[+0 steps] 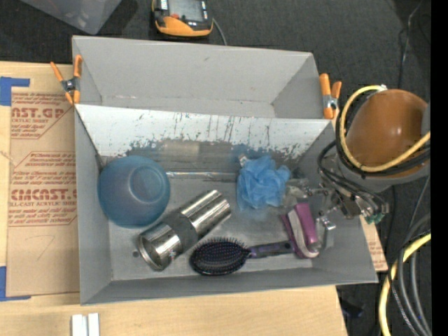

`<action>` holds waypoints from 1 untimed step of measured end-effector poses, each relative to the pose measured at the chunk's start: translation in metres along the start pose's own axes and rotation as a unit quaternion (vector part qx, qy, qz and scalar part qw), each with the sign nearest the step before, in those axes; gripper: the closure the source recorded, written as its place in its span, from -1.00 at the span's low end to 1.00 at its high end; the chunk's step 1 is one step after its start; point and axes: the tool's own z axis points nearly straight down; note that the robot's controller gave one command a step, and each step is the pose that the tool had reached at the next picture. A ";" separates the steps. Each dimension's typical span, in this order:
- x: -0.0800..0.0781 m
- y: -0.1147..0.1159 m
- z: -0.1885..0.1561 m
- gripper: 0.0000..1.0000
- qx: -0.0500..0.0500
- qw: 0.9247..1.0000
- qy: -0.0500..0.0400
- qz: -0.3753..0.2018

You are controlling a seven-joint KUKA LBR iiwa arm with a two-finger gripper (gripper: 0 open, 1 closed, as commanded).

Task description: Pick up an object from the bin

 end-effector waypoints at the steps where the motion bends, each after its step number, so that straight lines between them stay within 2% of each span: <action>1: -0.009 -0.042 -0.015 -1.00 0.001 1.000 -0.002 0.020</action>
Offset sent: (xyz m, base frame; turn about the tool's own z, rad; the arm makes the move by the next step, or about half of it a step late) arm 0.0062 -0.0179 -0.0553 -0.2142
